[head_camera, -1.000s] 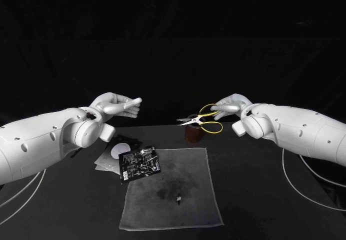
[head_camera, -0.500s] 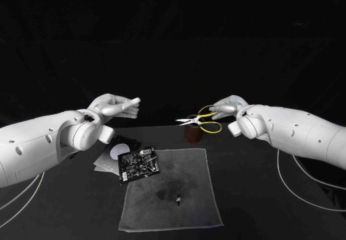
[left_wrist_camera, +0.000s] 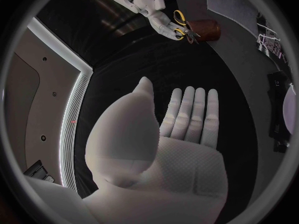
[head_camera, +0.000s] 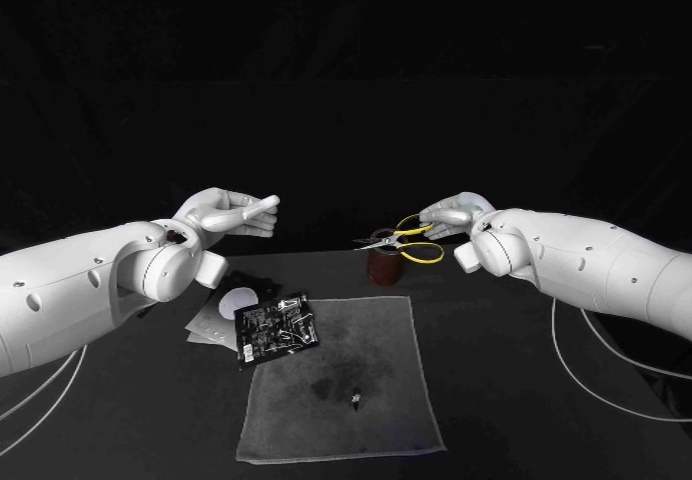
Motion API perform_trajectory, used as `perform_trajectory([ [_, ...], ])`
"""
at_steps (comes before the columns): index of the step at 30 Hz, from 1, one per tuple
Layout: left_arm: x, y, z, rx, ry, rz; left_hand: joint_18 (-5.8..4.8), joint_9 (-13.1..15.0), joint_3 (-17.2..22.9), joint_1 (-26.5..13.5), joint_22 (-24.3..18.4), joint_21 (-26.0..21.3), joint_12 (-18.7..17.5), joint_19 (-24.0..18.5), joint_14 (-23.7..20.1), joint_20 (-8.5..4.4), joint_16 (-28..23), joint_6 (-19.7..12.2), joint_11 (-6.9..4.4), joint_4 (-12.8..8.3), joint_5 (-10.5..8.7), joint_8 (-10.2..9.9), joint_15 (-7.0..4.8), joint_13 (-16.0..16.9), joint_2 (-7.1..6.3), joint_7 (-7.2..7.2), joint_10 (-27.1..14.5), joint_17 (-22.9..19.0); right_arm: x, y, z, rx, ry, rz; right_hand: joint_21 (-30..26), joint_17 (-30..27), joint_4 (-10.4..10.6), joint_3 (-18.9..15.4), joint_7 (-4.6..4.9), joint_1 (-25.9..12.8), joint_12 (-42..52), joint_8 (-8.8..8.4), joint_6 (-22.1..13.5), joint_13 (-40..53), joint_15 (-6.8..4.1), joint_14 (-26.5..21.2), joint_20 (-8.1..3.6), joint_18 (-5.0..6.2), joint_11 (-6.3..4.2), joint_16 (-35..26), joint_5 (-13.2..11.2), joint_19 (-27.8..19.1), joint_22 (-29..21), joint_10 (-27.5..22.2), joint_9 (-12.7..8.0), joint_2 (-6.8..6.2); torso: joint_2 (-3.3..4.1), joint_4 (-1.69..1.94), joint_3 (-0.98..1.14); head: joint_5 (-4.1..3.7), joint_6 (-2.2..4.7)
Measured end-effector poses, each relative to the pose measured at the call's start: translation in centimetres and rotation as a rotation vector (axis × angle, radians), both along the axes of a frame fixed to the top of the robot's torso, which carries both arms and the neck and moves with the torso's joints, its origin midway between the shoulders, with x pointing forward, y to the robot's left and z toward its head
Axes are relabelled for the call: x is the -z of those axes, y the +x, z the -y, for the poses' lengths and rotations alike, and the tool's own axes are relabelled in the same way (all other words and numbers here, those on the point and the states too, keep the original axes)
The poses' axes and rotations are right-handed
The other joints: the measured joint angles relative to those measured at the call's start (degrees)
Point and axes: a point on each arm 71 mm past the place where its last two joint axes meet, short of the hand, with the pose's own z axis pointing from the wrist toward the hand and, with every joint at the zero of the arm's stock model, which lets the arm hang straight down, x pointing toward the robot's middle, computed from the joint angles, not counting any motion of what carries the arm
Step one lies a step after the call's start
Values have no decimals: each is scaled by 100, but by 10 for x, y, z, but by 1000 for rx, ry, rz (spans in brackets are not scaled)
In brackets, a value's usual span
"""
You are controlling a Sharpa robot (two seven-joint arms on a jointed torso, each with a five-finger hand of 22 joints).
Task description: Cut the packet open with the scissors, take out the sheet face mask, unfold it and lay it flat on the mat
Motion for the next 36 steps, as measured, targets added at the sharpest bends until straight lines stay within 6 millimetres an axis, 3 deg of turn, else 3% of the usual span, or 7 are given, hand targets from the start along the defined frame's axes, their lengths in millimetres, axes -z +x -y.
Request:
perform_trajectory([
  [7,0,0,0,2,0,-2,-1,0,0,0,-1,0,0,0,0,0,0,0,0,0,0,0,0,0,0,0,0,0,3,-1,-3,-16,9,-31,-148,-60,-15,-172,-43,39,24,-18,-331,6,121,-402,5,-2,108,-21,0,-137,-87,-373,4,-39,0,-1,2,1,-7],
  [14,0,0,-1,4,0,-5,-2,-12,33,24,-1,0,0,0,0,0,0,0,0,-1,0,0,0,-6,24,0,0,-16,6,-1,-4,-26,12,-53,-232,-79,-76,-232,-87,123,114,145,-575,15,177,-658,-12,-83,147,1,0,-222,-140,-591,63,-59,-2,-1,2,5,-8],
  [18,0,-1,-2,4,0,-6,-2,-19,33,24,-1,0,0,0,0,0,0,0,0,-1,0,0,0,-6,24,0,0,-24,6,-2,-3,-25,13,-59,-352,-81,-101,-257,-113,138,200,304,-785,24,215,-867,-2,-85,182,89,0,-444,-197,-785,111,-44,-3,-1,0,5,-3],
  [19,0,-1,-2,4,0,-6,-2,-19,33,24,-1,0,0,0,0,0,0,0,0,-1,0,0,0,-6,24,0,0,-25,6,-2,-3,-24,14,-59,-401,-87,-107,-284,-119,138,217,349,-869,24,236,-969,1,-169,190,89,0,-550,-220,-871,123,-44,-3,-1,1,4,-3],
  [21,1,-1,-2,5,0,-7,-2,-25,32,25,-1,0,0,0,-22,0,0,0,0,-1,0,0,22,-6,24,0,0,-25,6,-2,-2,-22,15,-60,-438,-87,-101,-321,-137,136,252,416,-991,24,262,-1095,0,-171,208,134,0,-628,-244,-988,151,-46,-3,-1,1,2,-1],
  [25,1,-1,-2,6,0,-8,-3,-25,32,24,-1,0,0,0,-23,0,0,0,0,-1,0,0,23,-5,25,0,0,-26,6,-3,-1,-19,20,-60,-504,-87,-66,-432,-166,59,314,570,-1224,29,307,-1310,0,-172,238,214,0,-746,-272,-1187,196,-122,-3,-1,1,-2,2],
  [36,1,-2,-7,1,1,-9,-6,-35,32,24,-7,0,0,0,-23,0,0,0,22,-1,0,-1,22,-9,24,0,-22,-35,5,-4,7,13,39,-42,-706,-11,249,-1158,-226,-181,543,1013,-1923,53,419,-2029,-5,-351,291,501,0,-1213,-316,-1845,312,-362,-1,-1,3,-7,1],
])
